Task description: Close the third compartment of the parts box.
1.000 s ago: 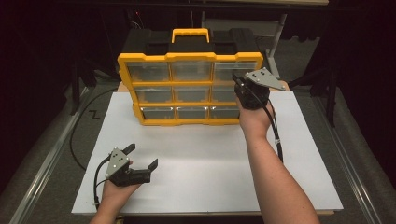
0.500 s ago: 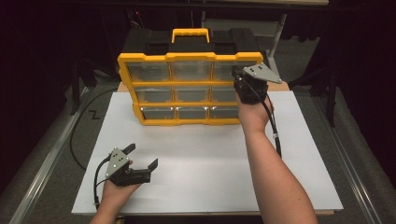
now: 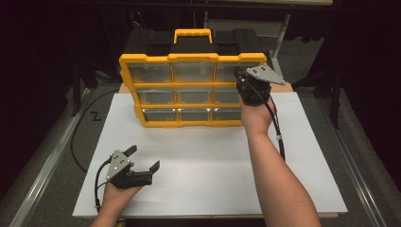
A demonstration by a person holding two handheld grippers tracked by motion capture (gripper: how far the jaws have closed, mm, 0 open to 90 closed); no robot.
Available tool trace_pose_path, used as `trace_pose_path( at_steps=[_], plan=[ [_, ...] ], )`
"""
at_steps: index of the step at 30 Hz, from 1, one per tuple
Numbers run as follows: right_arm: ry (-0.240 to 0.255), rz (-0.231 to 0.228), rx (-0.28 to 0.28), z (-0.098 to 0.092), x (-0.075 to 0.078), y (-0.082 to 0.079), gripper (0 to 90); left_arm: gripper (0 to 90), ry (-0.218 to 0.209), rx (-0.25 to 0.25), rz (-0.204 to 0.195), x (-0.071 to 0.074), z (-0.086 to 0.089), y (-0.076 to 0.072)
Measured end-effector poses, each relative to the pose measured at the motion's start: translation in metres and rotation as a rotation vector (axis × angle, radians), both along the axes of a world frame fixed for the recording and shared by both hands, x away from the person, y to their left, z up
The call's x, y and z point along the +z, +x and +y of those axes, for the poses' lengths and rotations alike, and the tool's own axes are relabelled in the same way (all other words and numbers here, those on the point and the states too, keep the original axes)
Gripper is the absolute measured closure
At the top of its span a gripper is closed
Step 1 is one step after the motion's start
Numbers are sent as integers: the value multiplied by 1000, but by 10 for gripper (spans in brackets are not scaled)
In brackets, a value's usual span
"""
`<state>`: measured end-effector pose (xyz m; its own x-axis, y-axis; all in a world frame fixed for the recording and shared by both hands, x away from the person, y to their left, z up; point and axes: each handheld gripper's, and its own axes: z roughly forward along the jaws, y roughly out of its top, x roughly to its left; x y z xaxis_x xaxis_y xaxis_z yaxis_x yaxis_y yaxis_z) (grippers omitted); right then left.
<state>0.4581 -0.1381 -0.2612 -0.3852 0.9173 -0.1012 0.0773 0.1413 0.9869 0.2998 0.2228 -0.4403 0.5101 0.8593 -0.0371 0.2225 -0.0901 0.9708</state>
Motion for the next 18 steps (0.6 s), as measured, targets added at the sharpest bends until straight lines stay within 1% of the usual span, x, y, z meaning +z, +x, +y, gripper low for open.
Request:
trace_pose_path(
  at_steps=[4, 8, 13, 14, 15, 16, 17, 18],
  plan=[
    [2, -5, 16, 0, 2, -7, 900, 3, 2, 1, 4, 0, 0, 1],
    [17, -12, 36, -3, 2, -18, 900, 3, 4, 3, 0, 0, 0, 1],
    [30, -8, 55, -11, 0, -33, 900, 3, 1, 6, -7, 0, -1, 0],
    [30, -8, 55, -11, 0, -33, 900, 3, 1, 6, -7, 0, -1, 0],
    [28, -7, 60, -15, -2, -39, 900, 3, 9, 4, -12, 0, -1, 0],
    [28, -7, 60, -15, -2, -39, 900, 3, 9, 4, -12, 0, -1, 0],
    [30, -4, 62, -20, -4, -46, 900, 3, 14, 3, -14, 0, -2, 1],
    [30, -4, 62, -20, -4, -46, 900, 3, 17, 4, -15, 0, -2, 1]
  ],
)
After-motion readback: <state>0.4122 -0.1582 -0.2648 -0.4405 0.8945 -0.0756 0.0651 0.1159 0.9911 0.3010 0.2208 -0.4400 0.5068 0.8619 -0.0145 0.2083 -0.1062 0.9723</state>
